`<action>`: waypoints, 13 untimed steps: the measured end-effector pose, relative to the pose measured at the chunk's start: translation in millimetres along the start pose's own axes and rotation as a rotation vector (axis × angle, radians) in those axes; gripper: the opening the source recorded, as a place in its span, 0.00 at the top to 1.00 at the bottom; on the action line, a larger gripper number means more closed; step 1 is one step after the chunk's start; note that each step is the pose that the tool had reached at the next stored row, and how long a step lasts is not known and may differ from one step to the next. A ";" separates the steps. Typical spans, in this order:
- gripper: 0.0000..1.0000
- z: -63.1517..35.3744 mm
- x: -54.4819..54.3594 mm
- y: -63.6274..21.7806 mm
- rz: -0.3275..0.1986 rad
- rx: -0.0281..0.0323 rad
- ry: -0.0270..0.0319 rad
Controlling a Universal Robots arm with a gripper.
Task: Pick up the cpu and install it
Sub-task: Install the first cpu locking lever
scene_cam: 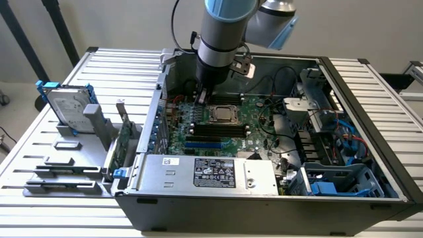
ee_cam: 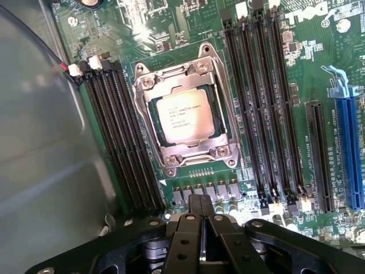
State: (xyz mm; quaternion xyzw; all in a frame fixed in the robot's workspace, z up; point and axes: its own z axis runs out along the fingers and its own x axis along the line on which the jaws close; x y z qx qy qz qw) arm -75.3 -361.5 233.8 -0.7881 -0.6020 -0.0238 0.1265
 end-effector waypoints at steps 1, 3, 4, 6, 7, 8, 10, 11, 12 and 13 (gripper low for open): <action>0.89 -0.1 0.5 -0.2 -0.008 -0.0014 -0.0022; 0.89 -0.2 1.5 -0.5 -0.024 -0.0041 -0.0074; 0.89 -0.4 2.0 -0.6 -0.032 -0.0051 -0.0108; 0.89 -0.7 2.8 -0.9 -0.048 -0.0062 -0.0191; 0.89 -0.9 3.1 -1.0 -0.056 -0.0070 -0.0238; 0.89 -1.0 3.3 -1.1 -0.064 -0.0084 -0.0287; 0.89 -1.2 3.6 -1.2 -0.080 -0.0128 -0.0368; 0.89 -1.3 3.7 -1.2 -0.089 -0.0154 -0.0405; 0.89 -1.4 3.9 -1.3 -0.098 -0.0183 -0.0443; 0.89 -1.4 4.0 -1.3 -0.107 -0.0212 -0.0479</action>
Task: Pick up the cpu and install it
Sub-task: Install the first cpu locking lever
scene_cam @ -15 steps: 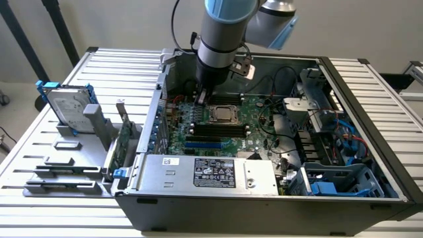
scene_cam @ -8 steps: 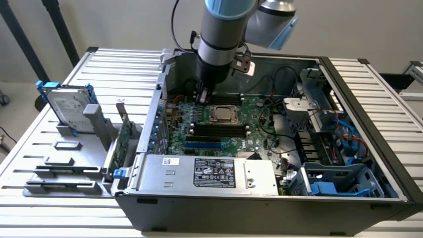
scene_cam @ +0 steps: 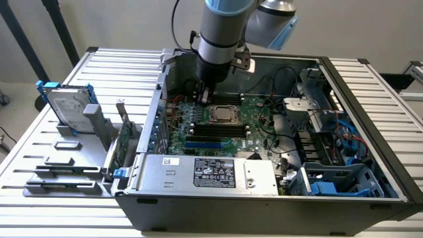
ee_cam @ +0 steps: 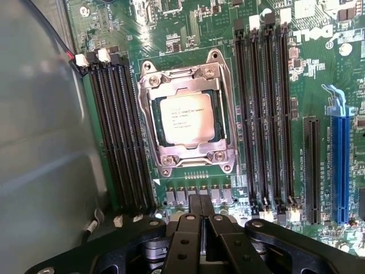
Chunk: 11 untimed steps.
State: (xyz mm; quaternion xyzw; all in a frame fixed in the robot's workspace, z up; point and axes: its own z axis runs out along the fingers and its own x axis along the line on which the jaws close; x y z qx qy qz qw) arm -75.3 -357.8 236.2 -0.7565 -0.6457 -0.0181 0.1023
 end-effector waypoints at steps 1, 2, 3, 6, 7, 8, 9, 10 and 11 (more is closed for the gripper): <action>0.89 -0.1 0.1 -0.1 -0.008 -0.0025 -0.0035; 0.89 -0.2 0.2 -0.1 -0.017 -0.0046 -0.0075; 0.89 -0.3 0.4 -0.1 -0.025 -0.0064 -0.0115; 0.89 -0.8 0.6 -0.2 -0.054 -0.0095 -0.0239; 0.89 -1.1 0.7 -0.2 -0.063 -0.0096 -0.0291; 0.89 -1.2 0.8 -0.3 -0.071 -0.0092 -0.0359; 0.89 -1.2 0.7 -0.3 -0.073 -0.0091 -0.0383; 0.89 -1.2 0.7 -0.3 -0.073 -0.0091 -0.0383; 0.89 -1.2 0.7 -0.3 -0.073 -0.0091 -0.0383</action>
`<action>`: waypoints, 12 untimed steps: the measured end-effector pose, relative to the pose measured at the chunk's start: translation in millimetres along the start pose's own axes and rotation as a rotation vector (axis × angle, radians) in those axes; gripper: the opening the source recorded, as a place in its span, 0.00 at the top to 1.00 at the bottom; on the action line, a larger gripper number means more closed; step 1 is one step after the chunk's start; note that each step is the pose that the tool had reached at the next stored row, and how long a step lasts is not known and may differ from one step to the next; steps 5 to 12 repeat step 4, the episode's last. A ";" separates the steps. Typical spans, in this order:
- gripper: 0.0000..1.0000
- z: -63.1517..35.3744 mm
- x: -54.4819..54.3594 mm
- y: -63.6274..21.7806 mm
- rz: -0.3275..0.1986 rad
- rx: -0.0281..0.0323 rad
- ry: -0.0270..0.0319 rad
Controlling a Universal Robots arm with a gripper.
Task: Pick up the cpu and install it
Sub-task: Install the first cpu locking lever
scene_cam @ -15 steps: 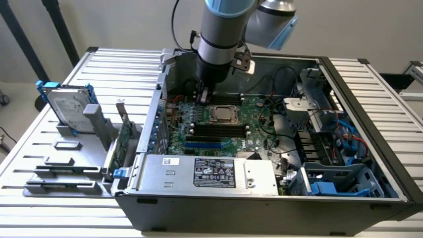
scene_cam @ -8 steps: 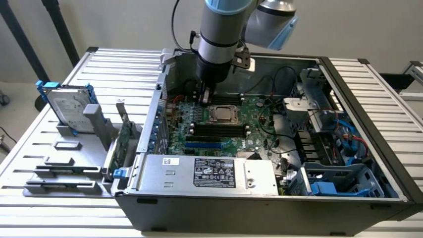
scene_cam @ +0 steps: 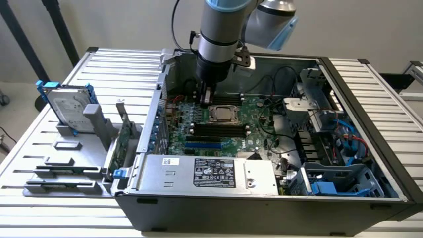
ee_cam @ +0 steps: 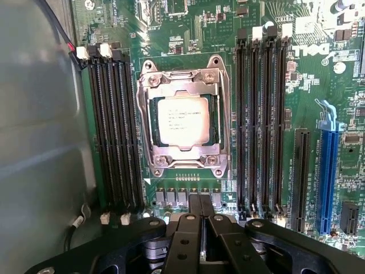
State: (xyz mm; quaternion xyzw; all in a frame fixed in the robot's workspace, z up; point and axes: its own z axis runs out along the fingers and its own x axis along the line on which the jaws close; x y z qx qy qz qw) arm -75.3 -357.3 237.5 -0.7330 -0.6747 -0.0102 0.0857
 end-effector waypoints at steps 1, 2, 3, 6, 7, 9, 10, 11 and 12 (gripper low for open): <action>0.89 0.0 0.0 0.0 0.000 0.0000 -0.0002; 0.89 0.0 0.0 0.0 0.000 0.0000 -0.0001; 0.89 0.0 0.0 0.0 0.000 0.0000 -0.0001; 0.89 0.0 0.0 0.0 0.000 0.0000 -0.0001; 0.89 0.0 0.0 0.0 0.000 0.0000 -0.0001; 0.89 0.0 0.0 0.0 0.000 0.0000 -0.0001; 0.89 0.0 0.0 0.0 0.000 0.0000 -0.0001; 0.89 0.0 0.0 0.0 0.000 0.0000 -0.0001; 0.89 0.0 0.0 0.0 0.000 0.0000 -0.0001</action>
